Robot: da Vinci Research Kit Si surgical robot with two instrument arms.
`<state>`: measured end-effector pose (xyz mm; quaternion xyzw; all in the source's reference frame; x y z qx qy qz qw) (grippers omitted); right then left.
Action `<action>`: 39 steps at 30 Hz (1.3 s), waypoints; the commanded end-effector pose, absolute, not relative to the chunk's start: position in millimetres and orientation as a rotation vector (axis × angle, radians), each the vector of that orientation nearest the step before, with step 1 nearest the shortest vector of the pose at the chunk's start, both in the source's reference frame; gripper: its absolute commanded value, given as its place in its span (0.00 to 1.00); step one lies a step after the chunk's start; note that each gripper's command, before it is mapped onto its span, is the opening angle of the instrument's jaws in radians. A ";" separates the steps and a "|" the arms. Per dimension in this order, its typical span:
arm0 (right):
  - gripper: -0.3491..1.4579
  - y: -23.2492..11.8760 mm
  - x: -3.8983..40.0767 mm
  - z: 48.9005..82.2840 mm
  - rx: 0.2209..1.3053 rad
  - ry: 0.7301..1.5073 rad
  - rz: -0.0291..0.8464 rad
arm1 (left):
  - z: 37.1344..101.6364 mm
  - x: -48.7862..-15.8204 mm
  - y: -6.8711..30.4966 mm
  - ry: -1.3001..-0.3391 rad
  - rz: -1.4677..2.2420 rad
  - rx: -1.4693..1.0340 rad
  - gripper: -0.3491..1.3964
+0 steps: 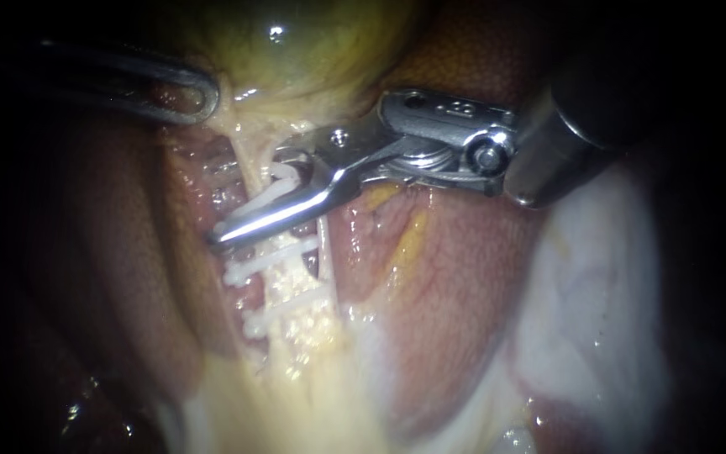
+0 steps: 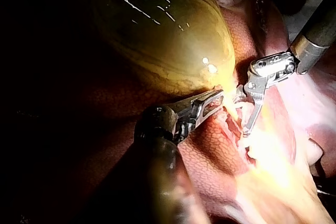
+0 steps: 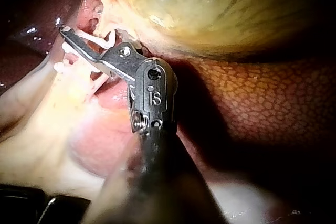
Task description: Clipping third clip left tube
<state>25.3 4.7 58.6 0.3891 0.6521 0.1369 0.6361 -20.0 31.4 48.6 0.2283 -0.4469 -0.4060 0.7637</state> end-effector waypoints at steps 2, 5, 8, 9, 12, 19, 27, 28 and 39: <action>0.45 4.9 25.1 58.8 0.886 1.489 0.316 | 48.6 -20.0 31.4 -0.972 -0.882 0.497 0.00; 0.45 5.1 24.9 59.0 0.887 1.489 0.315 | 48.6 -20.0 31.4 -0.972 -0.882 0.497 0.00; 0.45 5.0 24.9 59.1 0.887 1.489 0.313 | 48.6 -20.0 31.4 -0.972 -0.882 0.497 0.00; 0.45 4.9 24.9 59.1 0.890 1.489 0.311 | 48.6 -20.0 31.4 -0.972 -0.882 0.497 0.00; 0.45 4.9 24.9 59.0 0.914 1.510 0.293 | 48.6 -20.0 31.4 -0.972 -0.882 0.497 0.00; 0.44 4.7 25.1 58.9 0.991 1.627 0.247 | 48.6 -20.0 31.4 -0.972 -0.883 0.496 0.00; 0.43 4.1 25.4 58.3 1.009 1.664 0.321 | 48.6 -20.1 31.4 -0.972 -0.883 0.496 0.00; 0.43 4.0 25.5 58.2 1.007 1.664 0.325 | 48.6 -20.1 31.4 -0.972 -0.883 0.496 0.00; 0.35 4.5 25.4 58.1 1.015 1.644 0.367 | 48.6 -20.1 31.4 -0.972 -0.883 0.496 0.00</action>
